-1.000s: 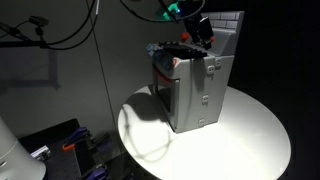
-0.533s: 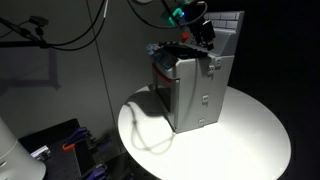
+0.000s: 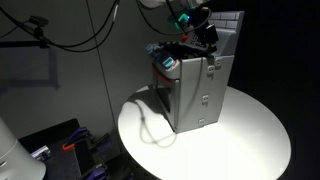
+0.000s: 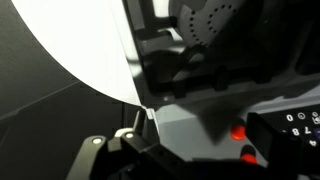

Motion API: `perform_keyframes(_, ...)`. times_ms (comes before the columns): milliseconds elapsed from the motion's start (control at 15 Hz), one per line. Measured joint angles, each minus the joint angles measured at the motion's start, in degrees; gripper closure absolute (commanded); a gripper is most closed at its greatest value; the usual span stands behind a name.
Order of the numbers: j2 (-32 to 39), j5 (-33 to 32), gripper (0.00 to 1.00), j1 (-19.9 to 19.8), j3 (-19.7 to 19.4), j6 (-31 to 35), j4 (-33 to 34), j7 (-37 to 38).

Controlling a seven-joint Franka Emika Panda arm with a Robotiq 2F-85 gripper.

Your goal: Tap the top button on the control panel of the stove twice

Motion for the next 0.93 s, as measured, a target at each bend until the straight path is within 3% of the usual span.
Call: perform_keyframes(933, 4.16, 0.00, 0.00, 2.04, -2.02, -0.40, 4.94, 1.57)
